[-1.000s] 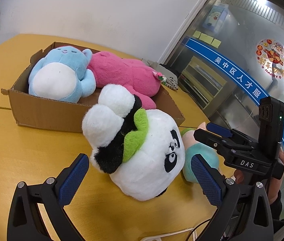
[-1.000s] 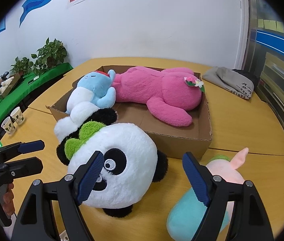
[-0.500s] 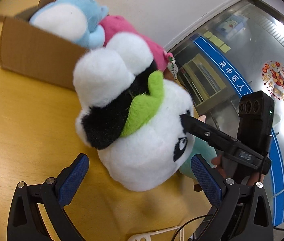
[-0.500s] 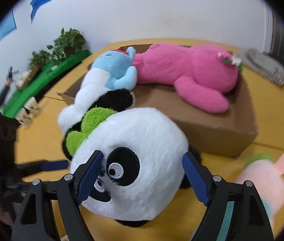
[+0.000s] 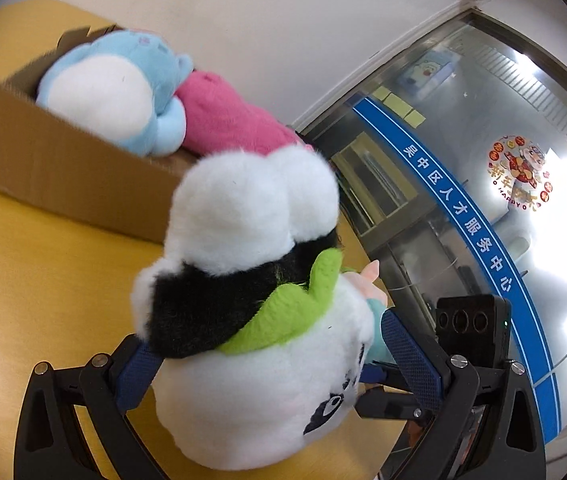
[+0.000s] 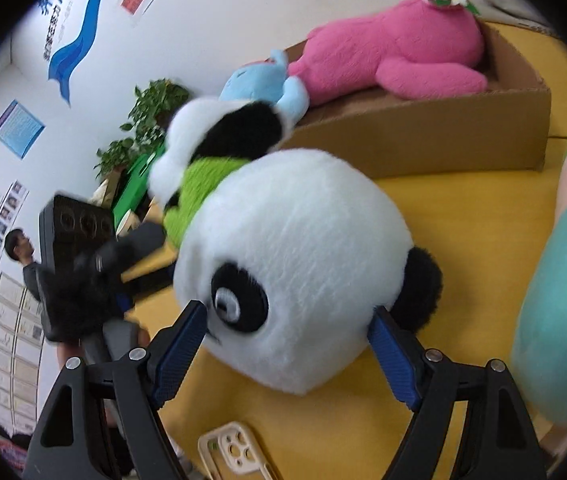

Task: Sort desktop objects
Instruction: 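Close both grippers on the panda plush from either side, then lift the panda with both grippers and lower it into the box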

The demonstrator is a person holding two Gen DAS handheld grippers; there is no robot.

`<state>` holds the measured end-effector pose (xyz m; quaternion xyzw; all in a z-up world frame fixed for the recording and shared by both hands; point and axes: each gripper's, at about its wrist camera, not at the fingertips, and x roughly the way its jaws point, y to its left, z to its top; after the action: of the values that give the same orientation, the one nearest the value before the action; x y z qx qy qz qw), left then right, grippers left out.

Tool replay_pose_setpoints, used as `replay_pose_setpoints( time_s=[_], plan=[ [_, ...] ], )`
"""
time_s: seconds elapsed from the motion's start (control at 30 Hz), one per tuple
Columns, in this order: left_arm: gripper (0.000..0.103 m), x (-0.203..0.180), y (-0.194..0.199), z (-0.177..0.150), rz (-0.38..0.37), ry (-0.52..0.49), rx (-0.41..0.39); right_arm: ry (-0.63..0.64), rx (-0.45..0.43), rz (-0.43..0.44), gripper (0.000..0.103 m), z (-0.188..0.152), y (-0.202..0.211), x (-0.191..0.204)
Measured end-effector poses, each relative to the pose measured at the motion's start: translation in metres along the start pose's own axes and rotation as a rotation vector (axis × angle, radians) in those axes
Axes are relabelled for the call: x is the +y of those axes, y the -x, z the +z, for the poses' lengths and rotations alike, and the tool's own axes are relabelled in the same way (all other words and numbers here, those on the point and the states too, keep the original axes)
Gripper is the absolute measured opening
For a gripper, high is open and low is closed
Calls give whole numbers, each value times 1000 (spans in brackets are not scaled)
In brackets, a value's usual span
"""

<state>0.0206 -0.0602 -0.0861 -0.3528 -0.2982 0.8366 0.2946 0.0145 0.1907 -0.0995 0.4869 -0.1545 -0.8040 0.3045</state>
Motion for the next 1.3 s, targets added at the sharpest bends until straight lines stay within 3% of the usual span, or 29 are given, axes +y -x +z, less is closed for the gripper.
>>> replay_pose_setpoints(
  time_s=[0.13, 0.23, 0.37, 0.4, 0.47, 0.53, 0.6, 0.73, 0.87, 1.03, 1.13, 1.3],
  plan=[
    [103, -2, 15, 11, 23, -30, -11, 165, -45, -127, 82, 15, 25, 13],
    [103, -3, 17, 7, 34, -40, 28, 339, -46, -186, 83, 37, 30, 25],
    [103, 12, 1, -12, 50, 10, 100, 446, 72, -181, 84, 67, -4, 18],
    [103, 16, -5, -16, 56, 25, 109, 444, 108, -176, 86, 71, -16, 12],
    [102, 25, -11, -18, 99, 55, 115, 386, 160, -63, 86, 79, -29, 2],
    [101, 34, -12, -17, 84, 96, 110, 376, 174, -14, 86, 75, -34, -1],
    [97, 38, -12, -15, 73, 115, 113, 358, 172, 13, 79, 68, -35, -2],
    [91, 34, -11, -12, 66, 101, 115, 287, 131, 27, 70, 53, -28, -5],
    [89, 35, -9, -9, 38, 111, 112, 232, 87, 21, 73, 37, -19, -1],
    [89, 38, -12, -6, 17, 129, 112, 176, 37, 19, 75, 54, -14, -10],
    [87, 41, -12, -6, 19, 136, 108, 164, 56, 38, 76, 64, -25, -12],
    [84, 39, -4, -6, 41, 118, 99, 145, 76, 72, 62, 51, -28, -11]
  ],
)
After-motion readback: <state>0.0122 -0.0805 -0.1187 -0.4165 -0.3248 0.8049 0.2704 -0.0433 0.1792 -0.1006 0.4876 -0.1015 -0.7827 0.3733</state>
